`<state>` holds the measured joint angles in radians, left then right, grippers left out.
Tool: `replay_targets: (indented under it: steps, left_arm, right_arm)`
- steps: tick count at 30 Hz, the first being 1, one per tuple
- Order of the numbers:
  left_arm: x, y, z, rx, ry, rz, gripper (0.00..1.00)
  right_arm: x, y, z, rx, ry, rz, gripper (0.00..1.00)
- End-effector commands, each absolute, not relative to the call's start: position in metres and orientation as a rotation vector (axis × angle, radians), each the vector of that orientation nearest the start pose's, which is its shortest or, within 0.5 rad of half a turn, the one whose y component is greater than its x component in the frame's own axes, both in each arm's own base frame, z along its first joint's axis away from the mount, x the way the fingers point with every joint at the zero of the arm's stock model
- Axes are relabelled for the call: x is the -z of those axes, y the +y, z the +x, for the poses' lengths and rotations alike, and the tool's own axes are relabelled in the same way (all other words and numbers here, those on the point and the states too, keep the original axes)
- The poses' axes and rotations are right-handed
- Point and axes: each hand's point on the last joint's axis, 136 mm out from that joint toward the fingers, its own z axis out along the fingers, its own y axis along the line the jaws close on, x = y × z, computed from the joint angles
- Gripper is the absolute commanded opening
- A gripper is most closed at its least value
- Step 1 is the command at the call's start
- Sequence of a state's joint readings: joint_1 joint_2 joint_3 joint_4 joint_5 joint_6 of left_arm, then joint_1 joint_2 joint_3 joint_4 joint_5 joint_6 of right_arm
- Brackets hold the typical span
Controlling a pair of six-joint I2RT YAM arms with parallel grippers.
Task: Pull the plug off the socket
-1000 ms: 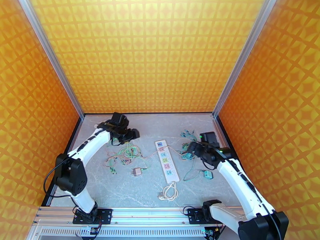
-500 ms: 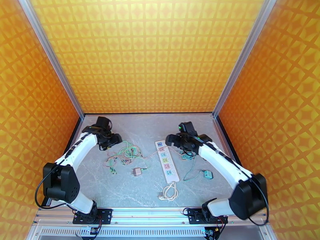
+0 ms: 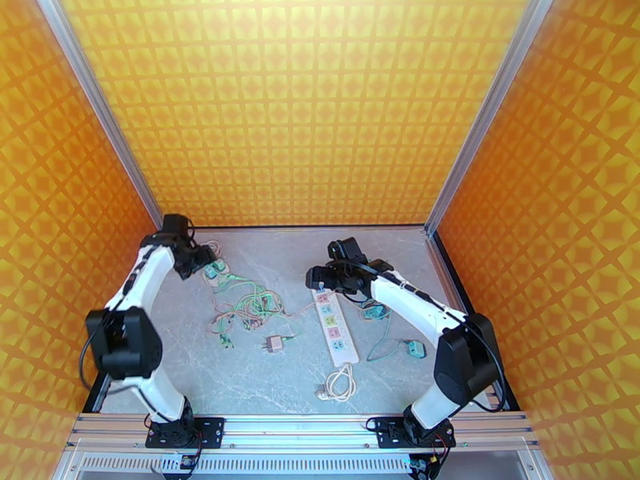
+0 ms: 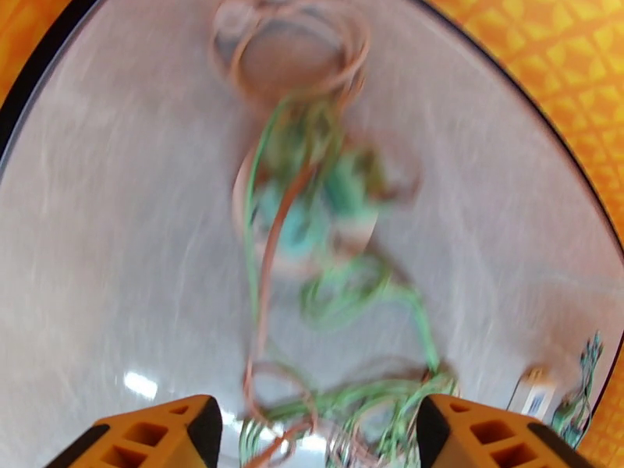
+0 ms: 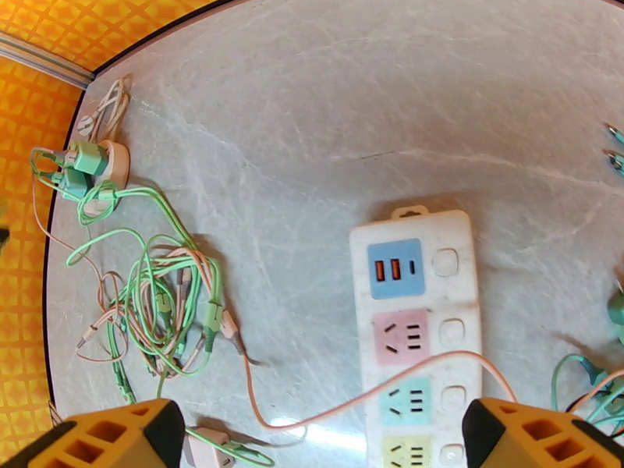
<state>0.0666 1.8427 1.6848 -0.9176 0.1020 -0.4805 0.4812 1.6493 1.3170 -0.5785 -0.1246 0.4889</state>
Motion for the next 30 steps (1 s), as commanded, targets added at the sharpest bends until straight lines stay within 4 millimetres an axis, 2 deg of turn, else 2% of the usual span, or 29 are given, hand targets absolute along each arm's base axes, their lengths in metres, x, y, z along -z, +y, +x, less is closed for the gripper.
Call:
replay_targets:
  steps: [1,4,7,12,16,20,23,30]
  left_arm:
    - [-0.179,0.025,0.481,0.232,2.564,-0.639,0.71]
    - [-0.185,0.039,0.505,0.230,2.522,-0.664,0.70]
    - [-0.186,0.060,0.527,0.223,2.481,-0.701,0.65]
    - [-0.163,0.086,0.555,0.240,2.475,-0.746,0.51]
    - [-0.134,0.081,0.567,0.304,2.520,-0.728,0.47]
    - [-0.109,0.068,0.563,0.394,2.561,-0.731,0.45]
    - [-0.094,0.059,0.549,0.431,2.581,-0.751,0.45]
    - [-0.075,0.036,0.508,0.465,2.624,-0.775,0.45]
  right_arm:
    - [-0.172,0.232,0.392,-0.588,2.515,-0.020,0.98]
    - [-0.169,0.236,0.393,-0.572,2.538,-0.029,0.98]
    - [-0.173,0.245,0.391,-0.550,2.532,-0.074,0.98]
    - [-0.175,0.266,0.387,-0.574,2.539,-0.135,0.99]
    - [-0.172,0.289,0.380,-0.592,2.548,-0.237,0.98]
    - [-0.167,0.316,0.372,-0.618,2.562,-0.368,0.99]
    - [-0.162,0.336,0.365,-0.651,2.560,-0.460,0.98]
    - [-0.146,0.398,0.322,-0.756,2.528,-0.760,0.98]
